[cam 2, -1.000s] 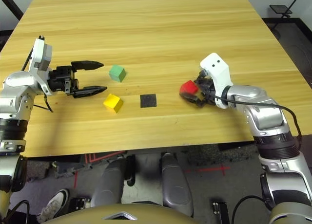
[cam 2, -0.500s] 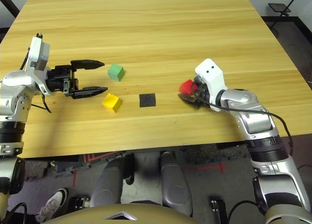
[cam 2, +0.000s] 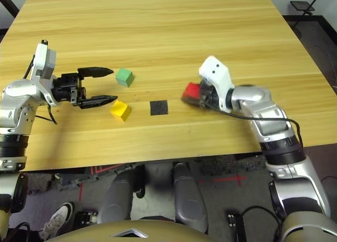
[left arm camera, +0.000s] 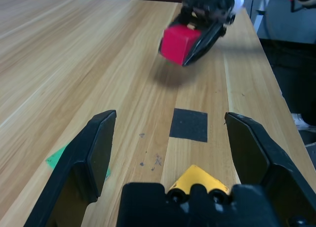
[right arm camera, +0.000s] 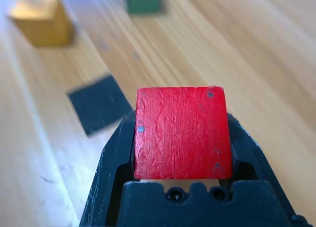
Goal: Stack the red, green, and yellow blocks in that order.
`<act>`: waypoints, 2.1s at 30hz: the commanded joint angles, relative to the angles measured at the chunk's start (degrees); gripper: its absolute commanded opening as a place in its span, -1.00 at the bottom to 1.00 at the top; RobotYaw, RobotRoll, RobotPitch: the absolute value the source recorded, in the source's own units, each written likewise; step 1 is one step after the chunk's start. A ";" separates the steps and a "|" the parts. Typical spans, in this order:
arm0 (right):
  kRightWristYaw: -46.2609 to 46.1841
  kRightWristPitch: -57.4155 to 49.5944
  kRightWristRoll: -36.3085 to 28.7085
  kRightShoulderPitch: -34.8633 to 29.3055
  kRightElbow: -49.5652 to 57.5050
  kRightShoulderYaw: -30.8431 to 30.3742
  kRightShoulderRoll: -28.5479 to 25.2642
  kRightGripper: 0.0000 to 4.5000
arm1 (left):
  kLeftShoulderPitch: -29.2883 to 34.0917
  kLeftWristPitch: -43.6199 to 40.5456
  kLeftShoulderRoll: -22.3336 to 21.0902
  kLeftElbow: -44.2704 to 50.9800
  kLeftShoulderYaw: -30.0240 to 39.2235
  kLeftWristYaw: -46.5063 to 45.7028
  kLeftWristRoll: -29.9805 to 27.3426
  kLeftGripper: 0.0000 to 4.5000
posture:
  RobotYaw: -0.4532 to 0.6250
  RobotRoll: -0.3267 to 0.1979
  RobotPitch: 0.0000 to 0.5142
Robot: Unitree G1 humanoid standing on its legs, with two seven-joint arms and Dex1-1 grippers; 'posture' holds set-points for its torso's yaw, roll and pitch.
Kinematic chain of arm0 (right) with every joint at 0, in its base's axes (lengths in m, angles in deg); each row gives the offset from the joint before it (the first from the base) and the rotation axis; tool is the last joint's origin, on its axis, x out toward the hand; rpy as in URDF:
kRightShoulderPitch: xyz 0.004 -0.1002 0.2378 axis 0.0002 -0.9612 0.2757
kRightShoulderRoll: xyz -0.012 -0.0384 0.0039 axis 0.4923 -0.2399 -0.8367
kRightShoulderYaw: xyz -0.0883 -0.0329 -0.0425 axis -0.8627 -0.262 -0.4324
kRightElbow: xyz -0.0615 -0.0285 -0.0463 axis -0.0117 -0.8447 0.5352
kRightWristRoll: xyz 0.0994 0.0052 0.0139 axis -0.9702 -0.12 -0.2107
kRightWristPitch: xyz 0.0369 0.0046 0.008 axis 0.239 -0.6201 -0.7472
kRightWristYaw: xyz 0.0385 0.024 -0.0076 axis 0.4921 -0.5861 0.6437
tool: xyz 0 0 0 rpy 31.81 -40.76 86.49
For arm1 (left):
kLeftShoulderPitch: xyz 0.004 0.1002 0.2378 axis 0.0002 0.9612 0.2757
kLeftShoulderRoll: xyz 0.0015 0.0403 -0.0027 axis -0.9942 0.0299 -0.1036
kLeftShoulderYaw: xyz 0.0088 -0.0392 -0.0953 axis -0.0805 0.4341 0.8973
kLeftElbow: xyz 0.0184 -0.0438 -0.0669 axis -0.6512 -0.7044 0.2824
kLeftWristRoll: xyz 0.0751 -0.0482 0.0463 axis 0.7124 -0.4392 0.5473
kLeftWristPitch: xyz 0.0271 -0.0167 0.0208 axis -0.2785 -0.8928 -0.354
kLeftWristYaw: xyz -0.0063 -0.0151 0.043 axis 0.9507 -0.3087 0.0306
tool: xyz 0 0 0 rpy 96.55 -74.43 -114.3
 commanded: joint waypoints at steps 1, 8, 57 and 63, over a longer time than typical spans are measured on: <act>7.22 3.12 -0.77 0.82 -1.82 -2.78 -0.95 -0.06 | 0.42 0.75 0.13 0.02 -0.40 -0.12 0.63 1.00 | 0.56 -0.01 -0.17; 17.83 11.05 2.21 4.31 -7.77 -8.61 0.15 -0.06 | 0.79 0.57 -0.12 0.90 -0.35 -0.78 0.44 1.00 | 0.61 0.01 -0.17; 16.42 26.32 14.31 11.13 -29.21 -12.89 15.70 0.99 | 1.99 -1.91 1.28 5.46 -1.17 -5.51 -0.20 1.00 | 0.77 0.10 -0.11; 17.50 24.68 13.05 12.62 -27.20 -11.79 14.85 0.99 | 1.40 -1.90 1.22 4.75 -1.22 -5.16 0.04 1.00 | 0.75 0.12 -0.12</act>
